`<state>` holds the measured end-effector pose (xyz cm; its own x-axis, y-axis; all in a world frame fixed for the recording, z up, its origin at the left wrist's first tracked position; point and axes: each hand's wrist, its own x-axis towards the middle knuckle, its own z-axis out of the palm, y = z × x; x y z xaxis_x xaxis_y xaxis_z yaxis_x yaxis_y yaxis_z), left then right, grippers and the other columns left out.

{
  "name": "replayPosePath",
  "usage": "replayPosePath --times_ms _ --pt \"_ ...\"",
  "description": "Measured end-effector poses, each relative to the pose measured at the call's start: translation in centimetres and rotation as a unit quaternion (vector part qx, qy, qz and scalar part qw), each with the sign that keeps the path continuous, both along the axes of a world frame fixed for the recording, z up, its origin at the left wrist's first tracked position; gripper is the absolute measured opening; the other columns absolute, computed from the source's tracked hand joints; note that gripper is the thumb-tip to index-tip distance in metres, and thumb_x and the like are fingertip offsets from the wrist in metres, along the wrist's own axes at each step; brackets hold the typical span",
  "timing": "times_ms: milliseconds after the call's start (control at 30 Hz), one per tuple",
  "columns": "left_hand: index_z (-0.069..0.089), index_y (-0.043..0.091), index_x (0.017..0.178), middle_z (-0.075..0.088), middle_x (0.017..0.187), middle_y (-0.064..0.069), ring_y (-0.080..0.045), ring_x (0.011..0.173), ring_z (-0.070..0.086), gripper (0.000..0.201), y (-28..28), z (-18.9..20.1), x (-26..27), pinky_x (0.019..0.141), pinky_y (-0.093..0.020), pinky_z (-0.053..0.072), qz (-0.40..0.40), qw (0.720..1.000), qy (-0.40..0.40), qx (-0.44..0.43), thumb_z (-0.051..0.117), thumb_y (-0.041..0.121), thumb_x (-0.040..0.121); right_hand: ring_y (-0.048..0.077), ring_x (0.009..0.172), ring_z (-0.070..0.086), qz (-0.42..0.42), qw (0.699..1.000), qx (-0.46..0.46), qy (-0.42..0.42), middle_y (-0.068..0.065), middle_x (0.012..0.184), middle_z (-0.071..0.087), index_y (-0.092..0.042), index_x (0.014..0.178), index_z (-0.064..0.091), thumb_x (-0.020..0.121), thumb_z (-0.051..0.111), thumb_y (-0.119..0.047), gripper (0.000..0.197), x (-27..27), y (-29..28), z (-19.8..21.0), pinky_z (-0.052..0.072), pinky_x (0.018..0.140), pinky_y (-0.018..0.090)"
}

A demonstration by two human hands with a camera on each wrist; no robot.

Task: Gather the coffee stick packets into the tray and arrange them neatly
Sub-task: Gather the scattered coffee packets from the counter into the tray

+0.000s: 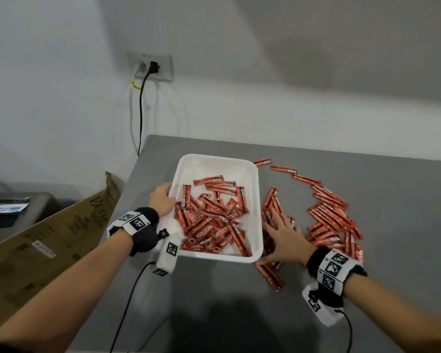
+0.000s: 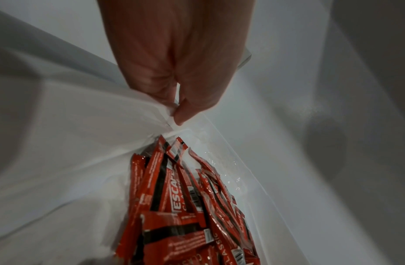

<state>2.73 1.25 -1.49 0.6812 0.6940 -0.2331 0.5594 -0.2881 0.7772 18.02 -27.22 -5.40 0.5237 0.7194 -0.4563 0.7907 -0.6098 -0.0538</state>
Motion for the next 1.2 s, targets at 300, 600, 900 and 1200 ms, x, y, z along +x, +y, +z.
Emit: replayPosePath --times_ms 300,600,900,1200 --pt "0.05 0.008 0.132 0.059 0.126 -0.015 -0.031 0.116 0.054 0.044 0.1 -0.4 -0.3 0.101 -0.037 0.04 0.002 1.0 -0.017 -0.012 0.049 -0.002 0.089 0.018 0.117 0.04 -0.007 0.98 0.2 -0.004 0.004 0.125 0.05 -0.011 0.124 0.059 0.087 0.062 -0.014 0.037 1.8 0.3 0.7 0.031 0.105 0.024" --pt "0.049 0.007 0.132 0.057 0.128 -0.016 -0.031 0.117 0.053 0.044 0.1 -0.5 -0.3 0.101 -0.038 0.04 0.01 0.999 -0.021 -0.033 0.048 -0.003 0.09 0.008 0.086 0.053 -0.072 0.914 0.392 -0.076 0.007 0.099 0.067 -0.006 0.101 0.071 0.081 0.069 -0.003 0.02 3.1 1.7 7.4 0.042 0.086 0.02" --pt "0.047 0.008 0.134 0.058 0.127 -0.016 -0.032 0.116 0.054 0.045 0.1 -0.5 -0.3 0.1 -0.038 0.041 0.006 0.999 -0.015 -0.031 0.049 -0.001 0.09 0.01 0.125 0.04 -0.007 0.951 0.306 0.052 -0.005 0.137 0.045 -0.028 0.133 0.051 0.072 0.071 -0.054 0.07 -0.8 5.7 8.1 0.029 0.105 0.026" --pt "0.047 0.008 0.134 0.056 0.129 -0.015 -0.032 0.119 0.052 0.045 -0.1 -0.1 -0.5 0.101 -0.038 0.039 0.01 0.999 -0.018 -0.037 0.052 0.001 0.09 0.042 0.143 -0.005 -0.333 0.936 0.112 0.028 0.014 0.158 -0.012 -0.045 0.148 -0.002 0.048 0.064 -0.079 0.124 10.1 -8.1 0.8 0.011 0.111 0.066"
